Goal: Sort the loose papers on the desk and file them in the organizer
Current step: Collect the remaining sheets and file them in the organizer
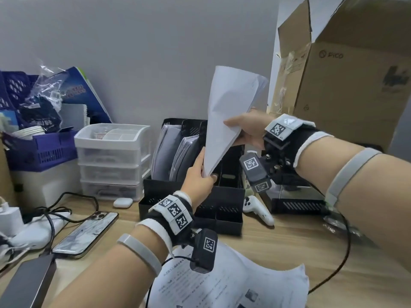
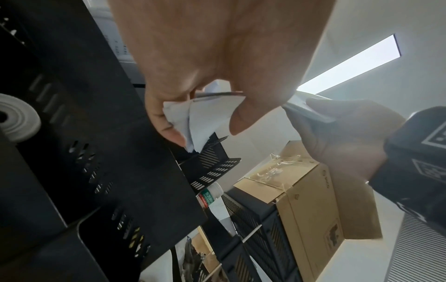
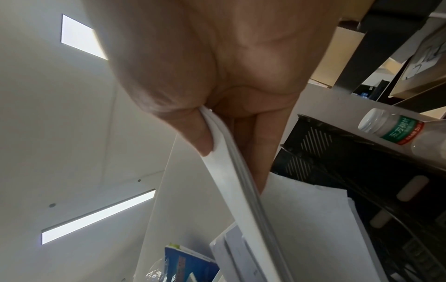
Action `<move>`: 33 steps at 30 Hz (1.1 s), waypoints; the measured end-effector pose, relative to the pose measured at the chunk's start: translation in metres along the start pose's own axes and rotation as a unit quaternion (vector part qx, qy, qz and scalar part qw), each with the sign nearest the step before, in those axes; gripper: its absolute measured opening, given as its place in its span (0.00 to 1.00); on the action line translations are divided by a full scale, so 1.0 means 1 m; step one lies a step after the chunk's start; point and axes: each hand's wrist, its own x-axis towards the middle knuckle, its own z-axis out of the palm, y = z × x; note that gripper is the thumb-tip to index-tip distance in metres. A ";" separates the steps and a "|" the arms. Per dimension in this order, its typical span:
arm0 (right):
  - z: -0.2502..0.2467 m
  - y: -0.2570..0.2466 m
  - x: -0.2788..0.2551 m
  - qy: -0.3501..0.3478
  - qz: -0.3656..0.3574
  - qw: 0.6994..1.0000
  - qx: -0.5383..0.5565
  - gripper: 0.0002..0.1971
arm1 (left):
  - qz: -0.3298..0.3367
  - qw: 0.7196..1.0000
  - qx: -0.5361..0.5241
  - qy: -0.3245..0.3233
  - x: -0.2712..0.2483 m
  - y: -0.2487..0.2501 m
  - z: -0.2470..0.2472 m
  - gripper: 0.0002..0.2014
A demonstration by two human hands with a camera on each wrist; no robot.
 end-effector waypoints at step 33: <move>0.046 0.094 0.093 -0.050 0.022 0.989 -0.139 0.16 | -0.094 0.955 0.280 -0.037 0.091 -0.037 0.003 0.21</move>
